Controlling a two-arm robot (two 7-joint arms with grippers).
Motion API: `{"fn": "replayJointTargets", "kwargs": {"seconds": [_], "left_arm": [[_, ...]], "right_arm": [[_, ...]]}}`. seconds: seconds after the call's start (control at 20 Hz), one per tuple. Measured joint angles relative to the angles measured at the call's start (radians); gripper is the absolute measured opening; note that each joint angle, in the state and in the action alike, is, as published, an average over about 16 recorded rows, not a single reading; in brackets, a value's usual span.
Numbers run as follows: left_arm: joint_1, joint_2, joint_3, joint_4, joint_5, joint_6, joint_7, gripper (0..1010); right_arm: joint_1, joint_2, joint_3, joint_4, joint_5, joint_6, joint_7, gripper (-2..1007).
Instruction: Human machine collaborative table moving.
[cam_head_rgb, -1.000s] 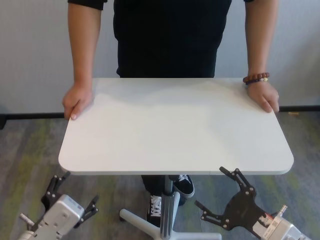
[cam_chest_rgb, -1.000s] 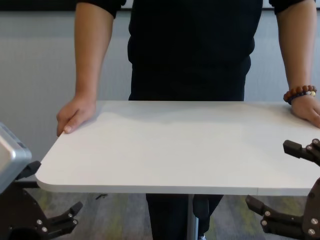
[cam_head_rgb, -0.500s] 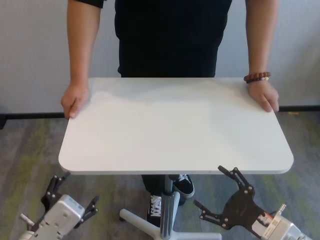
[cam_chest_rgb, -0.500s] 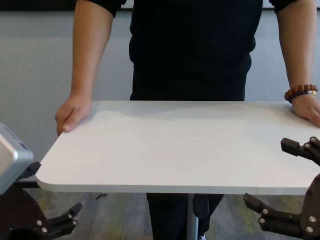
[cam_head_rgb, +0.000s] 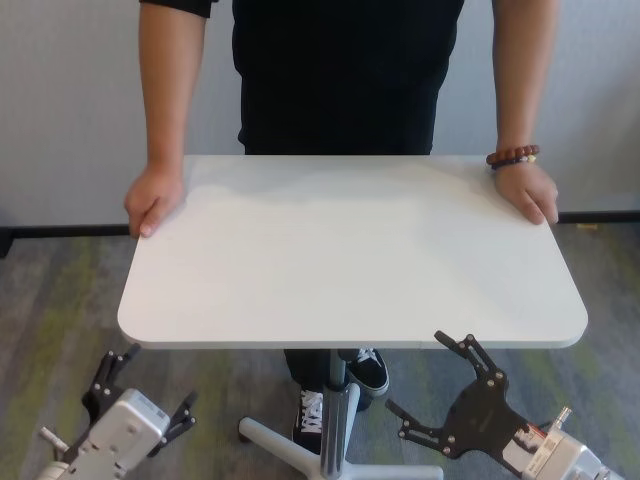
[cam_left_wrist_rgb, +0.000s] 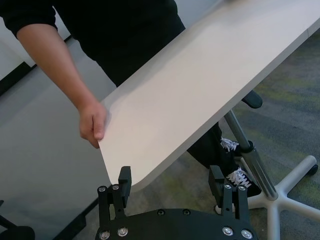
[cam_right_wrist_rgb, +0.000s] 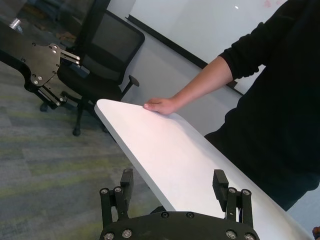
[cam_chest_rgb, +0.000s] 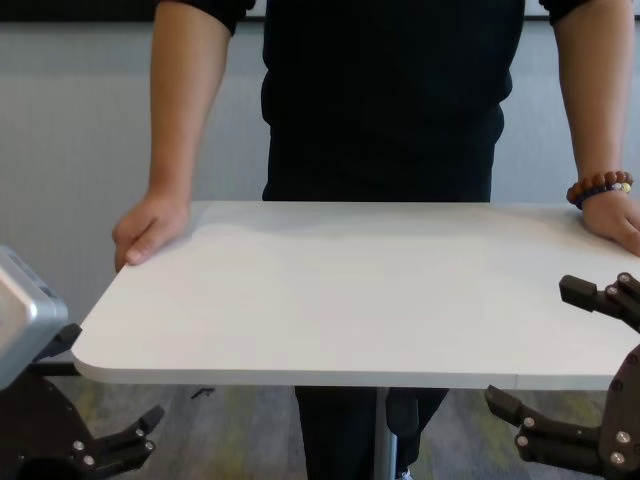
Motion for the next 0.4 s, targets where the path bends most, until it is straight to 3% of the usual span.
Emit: {"fn": "replayJointTargets", "kwargs": {"seconds": [0.4], "left_arm": [[0.0,0.0,0.0,0.0,0.001,0.001,0.0,1000]], "right_arm": [[0.001,0.0,-0.001,0.001,0.002,-0.001,0.001,1005]]}}
